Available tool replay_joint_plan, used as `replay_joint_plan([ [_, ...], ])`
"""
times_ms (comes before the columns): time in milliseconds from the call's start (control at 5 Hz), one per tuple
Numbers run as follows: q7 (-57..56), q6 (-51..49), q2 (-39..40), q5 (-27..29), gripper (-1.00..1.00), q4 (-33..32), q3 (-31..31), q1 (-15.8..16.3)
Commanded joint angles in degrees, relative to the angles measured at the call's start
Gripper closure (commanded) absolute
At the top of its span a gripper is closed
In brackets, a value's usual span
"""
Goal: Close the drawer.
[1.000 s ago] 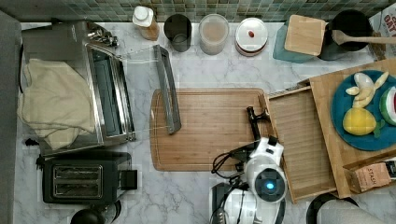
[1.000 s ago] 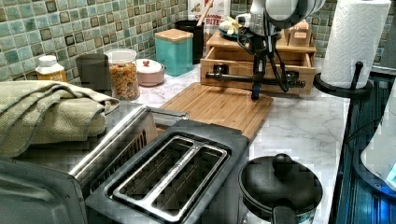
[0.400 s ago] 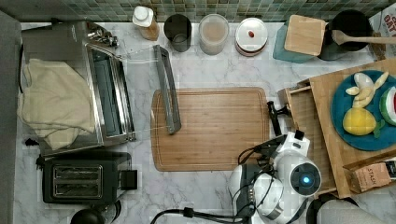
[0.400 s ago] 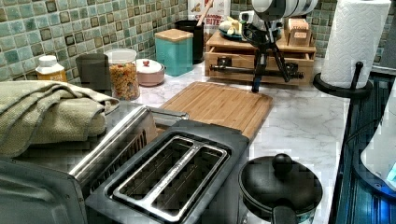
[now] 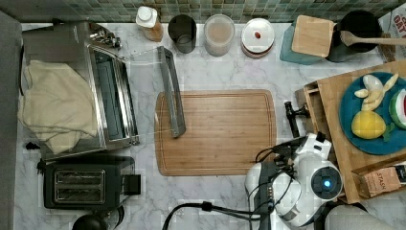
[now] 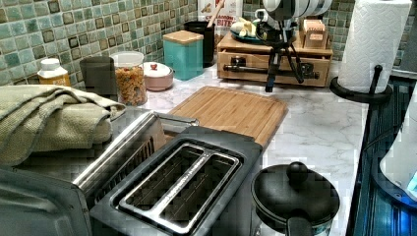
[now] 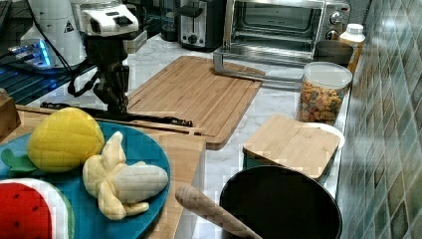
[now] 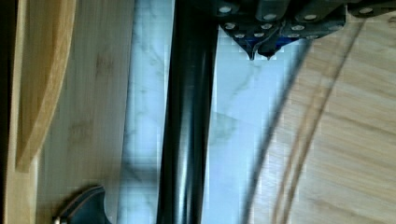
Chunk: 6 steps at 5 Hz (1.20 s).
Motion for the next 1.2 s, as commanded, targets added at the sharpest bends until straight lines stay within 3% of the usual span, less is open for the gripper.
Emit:
replay_joint_plan([
  [200,-0.2,-4.4,1.6,-7.1,1.00,16.6,-8.6,-4.5],
  [600,-15.7,0.1,4.3,6.0,1.00,19.7,-6.1,-7.6],
  [1200,-16.3,0.0,4.5,6.8,1.00,19.7,-7.5,-6.2],
])
